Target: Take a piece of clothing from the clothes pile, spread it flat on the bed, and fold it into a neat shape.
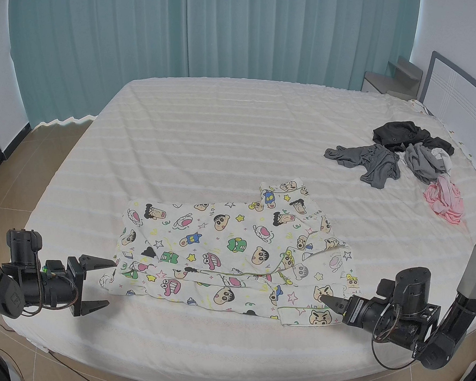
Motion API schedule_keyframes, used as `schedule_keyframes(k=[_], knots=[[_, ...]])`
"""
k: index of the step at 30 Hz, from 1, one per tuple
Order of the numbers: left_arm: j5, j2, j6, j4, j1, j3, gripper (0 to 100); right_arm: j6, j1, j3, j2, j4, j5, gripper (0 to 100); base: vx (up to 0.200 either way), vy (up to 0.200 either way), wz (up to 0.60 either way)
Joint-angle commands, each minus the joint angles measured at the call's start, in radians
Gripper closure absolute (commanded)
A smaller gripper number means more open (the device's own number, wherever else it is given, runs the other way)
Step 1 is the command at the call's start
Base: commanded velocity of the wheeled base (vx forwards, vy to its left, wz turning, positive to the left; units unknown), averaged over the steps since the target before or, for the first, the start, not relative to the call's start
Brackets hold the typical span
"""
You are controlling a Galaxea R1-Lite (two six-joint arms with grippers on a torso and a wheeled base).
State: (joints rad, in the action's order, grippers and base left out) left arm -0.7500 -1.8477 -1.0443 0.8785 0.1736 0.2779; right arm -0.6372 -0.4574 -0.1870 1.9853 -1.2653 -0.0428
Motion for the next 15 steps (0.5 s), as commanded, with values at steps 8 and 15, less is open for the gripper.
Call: schedule_keyframes(k=[8, 15], knots=[[0.0, -0.002, 0.0, 0.0, 0.0, 0.0, 0, -0.048, -0.161, -0.413, 0.026, 0.331, 0.007, 0, 0.0, 0.0, 0.0], [0.0, -0.002, 0.0, 0.002, 0.001, 0.0, 0, -0.122, -0.211, -0.641, 0.141, 0.544, 0.073, 0, 0.0, 0.0, 0.0]])
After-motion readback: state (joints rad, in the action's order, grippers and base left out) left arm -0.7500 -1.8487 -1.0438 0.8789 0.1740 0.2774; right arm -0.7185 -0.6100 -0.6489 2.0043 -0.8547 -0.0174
